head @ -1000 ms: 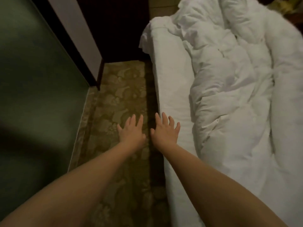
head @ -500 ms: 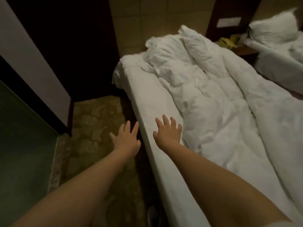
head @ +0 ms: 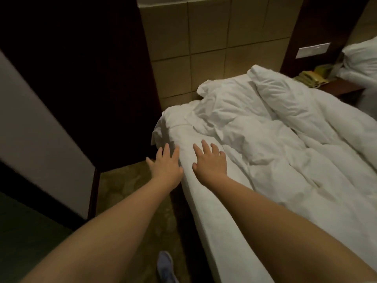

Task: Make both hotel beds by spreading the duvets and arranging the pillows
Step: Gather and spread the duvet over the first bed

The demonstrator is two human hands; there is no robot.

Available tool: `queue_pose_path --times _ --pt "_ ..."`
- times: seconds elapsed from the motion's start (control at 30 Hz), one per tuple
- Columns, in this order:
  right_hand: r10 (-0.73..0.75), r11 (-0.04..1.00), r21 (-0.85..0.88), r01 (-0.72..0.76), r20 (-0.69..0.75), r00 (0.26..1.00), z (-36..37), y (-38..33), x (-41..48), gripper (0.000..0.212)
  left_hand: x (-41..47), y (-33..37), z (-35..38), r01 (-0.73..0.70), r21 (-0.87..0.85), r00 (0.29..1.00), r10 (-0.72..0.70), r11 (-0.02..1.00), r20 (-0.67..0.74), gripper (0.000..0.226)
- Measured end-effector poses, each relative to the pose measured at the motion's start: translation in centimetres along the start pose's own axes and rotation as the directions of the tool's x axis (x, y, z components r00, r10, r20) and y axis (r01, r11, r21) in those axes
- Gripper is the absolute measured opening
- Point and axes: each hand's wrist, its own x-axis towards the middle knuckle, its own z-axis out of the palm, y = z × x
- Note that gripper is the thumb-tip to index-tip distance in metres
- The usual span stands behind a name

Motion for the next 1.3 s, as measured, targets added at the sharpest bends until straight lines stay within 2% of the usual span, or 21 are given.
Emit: queue_pose_path --times 0.17,0.3,0.37,0.47,0.53,0.63,0.73,0.87,0.97,1.07,1.13,1.17,1.23,1.3 --pt "0.246 0.969 -0.045 -0.242 0.146 0.958 3.3 2.7 13.1 0.056 16.5 -0.4 0.5 -0.209 0.123 0.978 0.204 0.97 0.05 0.07" --pt "0.303 0.952 0.0 -0.305 0.116 0.946 3.7 4.4 22.0 0.05 28.2 0.8 0.0 -0.316 0.201 0.948 0.303 0.927 0.095 0.072" --pt "0.364 0.929 0.039 -0.369 0.1 0.926 4.9 6.2 26.3 0.048 33.0 2.8 1.4 -0.409 0.226 0.912 0.388 0.884 0.134 0.074" --pt "0.488 0.856 0.092 -0.508 0.177 0.854 9.5 9.6 32.5 0.05 39.4 6.5 4.8 -0.536 0.195 0.841 0.5 0.821 0.206 0.078" --pt "0.555 0.787 0.119 -0.605 0.293 0.779 14.4 11.6 36.6 0.051 43.9 8.4 8.0 -0.601 0.183 0.794 0.554 0.778 0.249 0.08" --pt "0.618 0.675 0.118 -0.729 0.45 0.645 20.7 13.4 41.4 0.066 51.1 10.8 13.5 -0.663 0.227 0.742 0.588 0.713 0.32 0.081" --pt "0.68 0.6 0.101 -0.794 0.459 0.572 24.8 15.0 44.4 0.072 57.1 12.9 18.4 -0.699 0.214 0.7 0.592 0.682 0.401 0.082" --pt "0.771 0.57 0.031 -0.821 0.326 0.548 27.5 17.1 45.9 0.063 60.6 16.1 22.9 -0.776 0.152 0.595 0.629 0.613 0.5 0.084" --pt "0.827 0.542 -0.02 -0.84 0.192 0.529 28.1 18.1 46.7 0.059 61.8 17.7 25.1 -0.8 0.093 0.544 0.651 0.593 0.53 0.085" --pt "0.826 0.563 -0.073 -0.823 0.096 0.556 26.8 19.7 47.5 0.038 63.1 18.3 25.7 -0.855 0.014 0.452 0.733 0.518 0.508 0.081" --pt "0.821 0.563 -0.077 -0.823 0.163 0.546 25.0 20.5 47.9 0.022 64.0 18.4 25.4 -0.894 -0.031 0.372 0.778 0.448 0.506 0.083" --pt "0.823 0.548 -0.047 -0.835 0.205 0.529 24.3 20.3 48.0 0.021 64.4 18.2 25.2 -0.913 -0.041 0.327 0.789 0.405 0.521 0.087" --pt "0.848 0.442 0.049 -0.896 0.304 0.435 22.8 18.4 48.1 0.028 65.2 17.1 24.5 -0.951 -0.036 0.242 0.812 0.307 0.532 0.095" --pt "0.872 0.315 0.126 -0.941 0.352 0.339 21.2 14.6 48.2 0.03 66.0 15.0 23.5 -0.969 -0.099 0.15 0.858 0.226 0.492 0.087"
